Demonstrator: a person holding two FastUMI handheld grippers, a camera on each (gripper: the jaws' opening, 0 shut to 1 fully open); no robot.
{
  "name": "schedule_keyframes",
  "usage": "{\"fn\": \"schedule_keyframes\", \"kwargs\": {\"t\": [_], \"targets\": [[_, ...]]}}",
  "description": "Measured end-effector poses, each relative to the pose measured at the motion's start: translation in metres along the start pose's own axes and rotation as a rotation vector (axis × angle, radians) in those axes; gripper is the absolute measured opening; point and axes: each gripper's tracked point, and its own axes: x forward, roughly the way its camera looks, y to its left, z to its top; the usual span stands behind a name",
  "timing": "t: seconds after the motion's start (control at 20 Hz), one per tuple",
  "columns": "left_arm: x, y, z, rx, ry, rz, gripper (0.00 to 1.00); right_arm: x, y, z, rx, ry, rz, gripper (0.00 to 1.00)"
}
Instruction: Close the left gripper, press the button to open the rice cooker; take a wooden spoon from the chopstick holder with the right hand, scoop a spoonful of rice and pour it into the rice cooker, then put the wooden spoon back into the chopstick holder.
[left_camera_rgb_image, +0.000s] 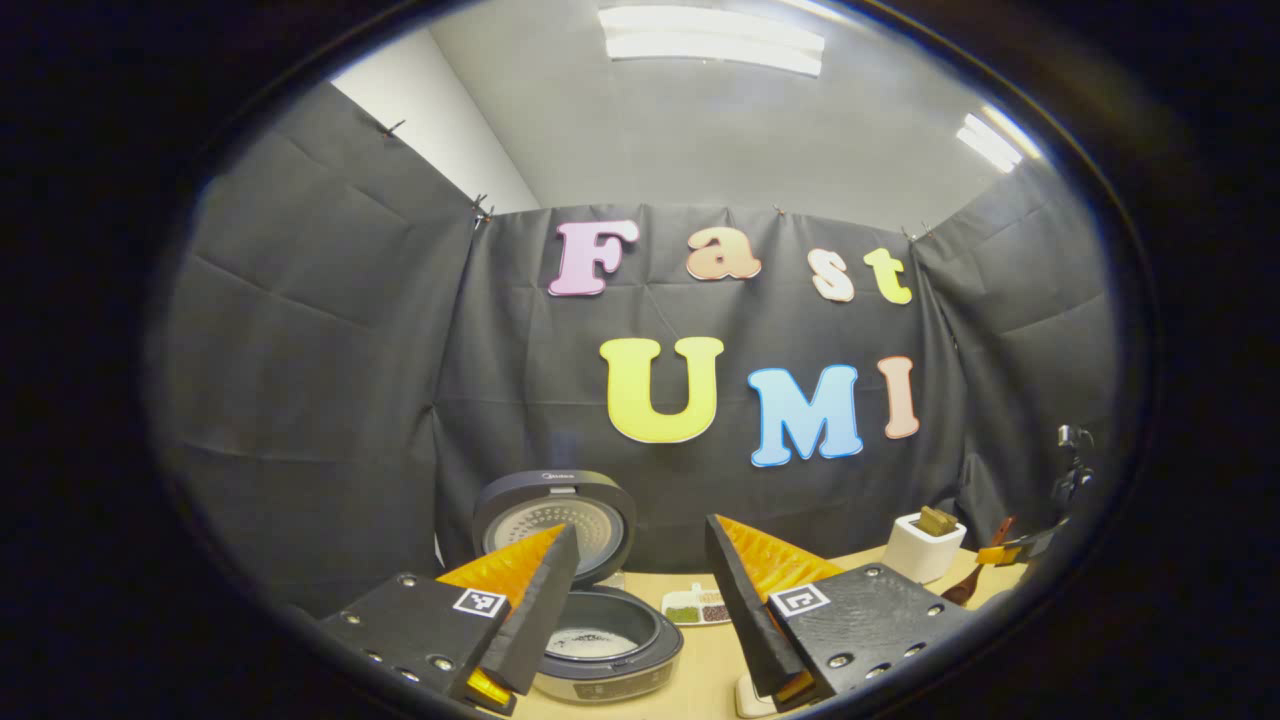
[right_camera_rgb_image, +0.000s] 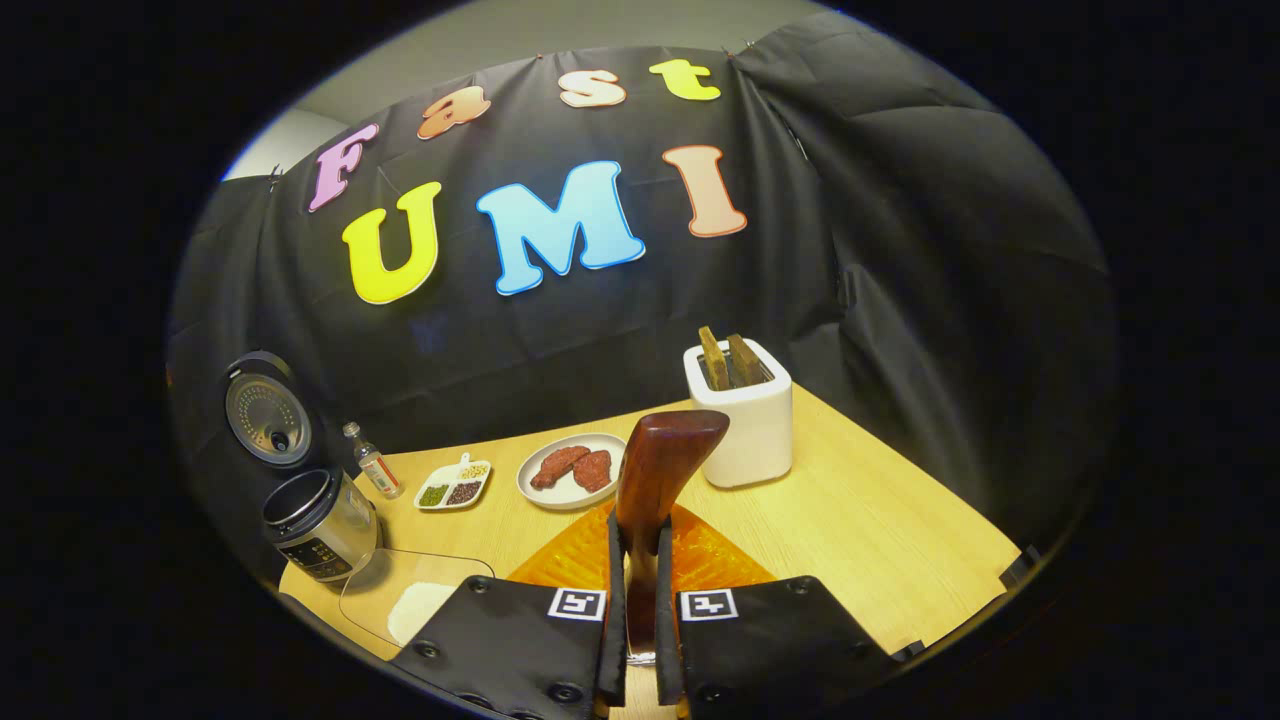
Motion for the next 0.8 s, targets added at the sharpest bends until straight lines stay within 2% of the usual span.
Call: {"fn": "schedule_keyframes", "kwargs": {"t": [0.25,0.35,0.45,0.5,0.7,0.75,0.8], "targets": [[-0.007,0.004,0.004,0.018,0.001,0.023,0.81,0.012,-0.002,-0.033,0.097,0.084,0.024,0.13],[-0.008,0.005,0.005,0.018,-0.001,0.029,0.81,0.011,-0.001,-0.039,0.127,0.114,0.032,0.16],[-0.006,0.006,0.005,0.017,0.001,0.034,0.81,0.0,-0.006,-0.035,0.129,0.09,0.019,0.14],[-0.004,0.006,0.003,0.018,0.002,0.036,0.81,-0.003,-0.011,-0.031,0.111,0.078,0.003,0.34],[0.011,0.01,0.003,0.025,0.002,0.04,0.81,-0.027,-0.015,-0.004,-0.01,0.001,-0.043,0.98],[0.016,0.012,0.004,0.027,0.002,0.042,0.81,-0.035,-0.016,0.006,-0.051,-0.029,-0.061,0.92],[0.021,0.014,0.004,0.029,0.004,0.044,0.81,-0.044,-0.017,0.018,-0.084,-0.058,-0.076,0.92]]}}
